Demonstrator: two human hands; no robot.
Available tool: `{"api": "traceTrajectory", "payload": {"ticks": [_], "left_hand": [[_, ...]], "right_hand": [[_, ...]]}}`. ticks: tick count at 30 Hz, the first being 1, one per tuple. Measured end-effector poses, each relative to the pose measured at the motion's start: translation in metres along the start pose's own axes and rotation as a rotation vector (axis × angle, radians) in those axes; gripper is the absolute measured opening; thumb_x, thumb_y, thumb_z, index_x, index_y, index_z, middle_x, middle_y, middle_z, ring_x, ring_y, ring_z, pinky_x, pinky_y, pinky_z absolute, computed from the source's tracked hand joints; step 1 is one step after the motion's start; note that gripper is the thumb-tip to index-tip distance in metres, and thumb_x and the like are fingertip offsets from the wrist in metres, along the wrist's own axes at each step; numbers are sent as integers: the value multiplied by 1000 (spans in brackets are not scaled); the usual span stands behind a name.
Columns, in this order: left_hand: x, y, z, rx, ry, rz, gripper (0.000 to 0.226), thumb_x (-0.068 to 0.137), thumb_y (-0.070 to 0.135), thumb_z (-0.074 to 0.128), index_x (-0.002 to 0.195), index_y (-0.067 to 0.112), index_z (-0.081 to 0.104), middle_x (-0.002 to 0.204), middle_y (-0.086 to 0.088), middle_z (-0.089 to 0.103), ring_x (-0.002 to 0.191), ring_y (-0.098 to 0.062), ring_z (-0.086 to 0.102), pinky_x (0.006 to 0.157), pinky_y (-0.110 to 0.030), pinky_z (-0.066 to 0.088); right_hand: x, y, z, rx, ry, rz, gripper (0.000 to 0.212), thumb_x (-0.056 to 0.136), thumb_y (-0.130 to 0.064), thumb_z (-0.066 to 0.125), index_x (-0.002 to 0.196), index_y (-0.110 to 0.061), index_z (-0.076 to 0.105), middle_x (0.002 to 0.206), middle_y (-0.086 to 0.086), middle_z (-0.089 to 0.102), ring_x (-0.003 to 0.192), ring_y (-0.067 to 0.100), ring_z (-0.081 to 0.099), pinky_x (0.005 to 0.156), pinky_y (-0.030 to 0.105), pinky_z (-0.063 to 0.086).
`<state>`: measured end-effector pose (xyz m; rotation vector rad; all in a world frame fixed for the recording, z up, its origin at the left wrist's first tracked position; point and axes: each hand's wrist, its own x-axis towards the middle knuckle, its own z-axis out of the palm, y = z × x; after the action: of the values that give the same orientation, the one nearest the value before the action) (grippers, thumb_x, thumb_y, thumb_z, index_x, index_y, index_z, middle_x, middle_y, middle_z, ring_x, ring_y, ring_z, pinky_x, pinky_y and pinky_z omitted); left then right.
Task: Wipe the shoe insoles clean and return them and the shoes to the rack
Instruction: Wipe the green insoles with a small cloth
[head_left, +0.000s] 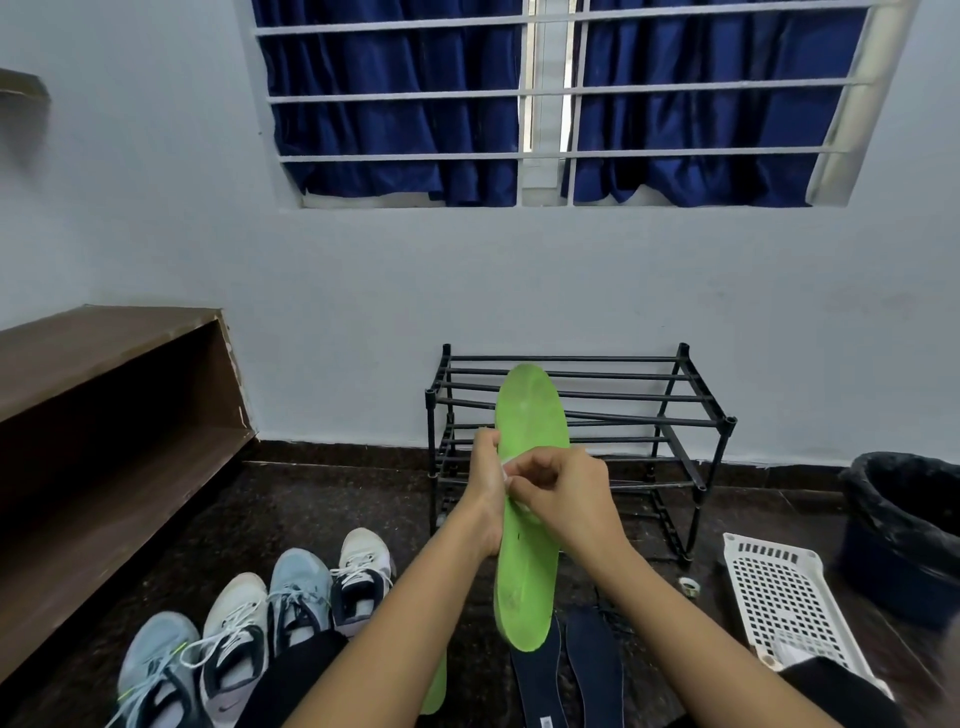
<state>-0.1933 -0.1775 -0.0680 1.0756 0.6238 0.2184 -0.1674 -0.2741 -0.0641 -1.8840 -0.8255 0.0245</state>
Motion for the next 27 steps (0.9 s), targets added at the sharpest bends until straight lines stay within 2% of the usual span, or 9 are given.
{"api": "traceTrajectory", "payload": {"ticks": [3,5,10,13,15,18,20,27], "left_hand": [[-1,-5,3,-20,7,-21,58,90,51,34,71,9,68,64,-10,65,62,-26,57,61,-31,43],[0,-11,5,10,19,-34,55,90,49,33,72,9,65,64,-10,62,61,-25,57,59,-30,44],[-9,-19,15,67,-37,-33,47,94,34,27,69,10,60,55,-6,59,49,-20,57,47,-20,44],[-10,-14,15,71,-22,-18,47,94,33,27,70,11,60,54,-5,61,54,-20,58,50,-21,45],[-11,-9,13,50,-21,-25,49,93,34,28,63,11,59,54,-5,58,54,-21,55,51,-21,42],[-7,-2,8,-12,-25,-7,64,95,39,28,48,12,63,51,-6,60,46,-20,57,52,-23,42],[-7,4,5,-63,-33,3,71,95,44,29,45,12,67,53,-7,63,45,-20,60,53,-24,44],[-5,-1,8,-85,-54,-25,72,99,58,24,81,7,70,65,-12,70,66,-26,64,63,-30,50]], "right_hand": [[0,2,-2,7,-11,21,12,77,-5,73,78,-17,74,67,-12,67,61,-7,60,59,6,44],[1,4,-4,2,-1,29,12,77,-5,72,77,-16,74,67,-11,67,60,-9,59,58,5,42],[9,9,-8,-31,66,21,13,79,-3,70,78,-15,75,73,-8,69,68,-8,60,64,2,42],[8,8,-5,-34,107,3,15,79,-3,69,79,-17,75,73,-10,69,70,-9,61,65,1,42],[7,6,-3,-26,119,-12,15,80,-3,69,81,-17,75,74,-11,69,70,-10,61,66,2,43],[3,1,-2,11,75,-19,15,79,-3,69,81,-17,75,73,-10,70,70,-8,63,65,3,43],[0,0,0,9,41,-25,15,79,-4,70,82,-18,75,74,-9,70,70,-7,63,63,2,43],[2,3,1,-11,72,-29,15,80,-4,68,84,-17,76,76,-8,71,70,-6,63,66,4,44]]}}
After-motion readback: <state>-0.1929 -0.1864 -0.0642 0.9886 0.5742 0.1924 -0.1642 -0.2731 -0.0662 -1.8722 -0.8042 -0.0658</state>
